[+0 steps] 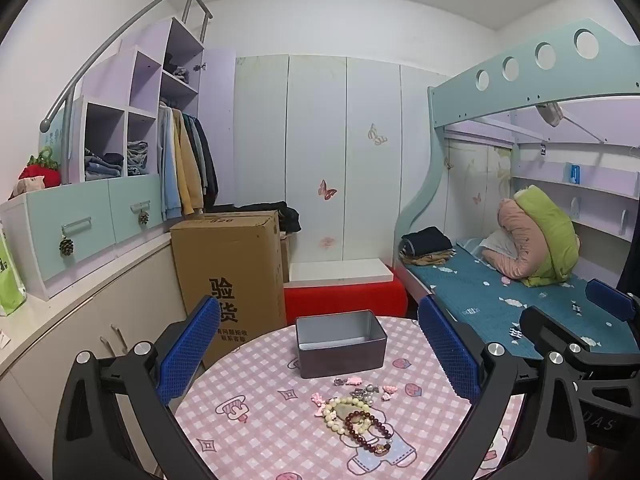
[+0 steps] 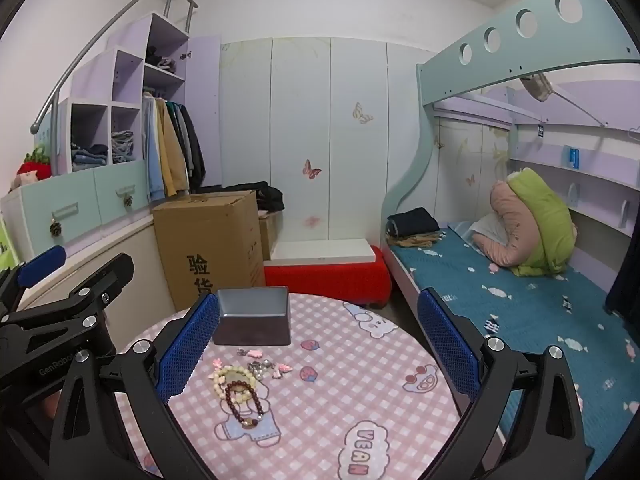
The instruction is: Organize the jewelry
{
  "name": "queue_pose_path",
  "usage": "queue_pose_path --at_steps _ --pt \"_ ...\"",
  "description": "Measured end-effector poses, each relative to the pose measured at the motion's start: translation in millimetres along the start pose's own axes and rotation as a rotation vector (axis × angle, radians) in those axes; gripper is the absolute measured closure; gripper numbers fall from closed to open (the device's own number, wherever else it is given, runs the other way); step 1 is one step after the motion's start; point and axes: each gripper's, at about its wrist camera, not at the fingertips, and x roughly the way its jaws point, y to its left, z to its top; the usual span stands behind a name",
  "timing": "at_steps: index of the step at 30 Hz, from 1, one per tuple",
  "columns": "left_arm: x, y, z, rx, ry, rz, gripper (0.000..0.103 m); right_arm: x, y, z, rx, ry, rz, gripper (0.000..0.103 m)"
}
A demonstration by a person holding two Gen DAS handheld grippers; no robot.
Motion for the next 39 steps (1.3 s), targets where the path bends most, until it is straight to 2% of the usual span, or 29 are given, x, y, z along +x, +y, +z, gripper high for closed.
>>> queue_pose_path --at_steps 39 --pt "2.6 1.7 0.5 -0.008 0.008 -0.002 0.007 -1.8 -2.0 2.2 -0.001 -0.002 -0.002 0.007"
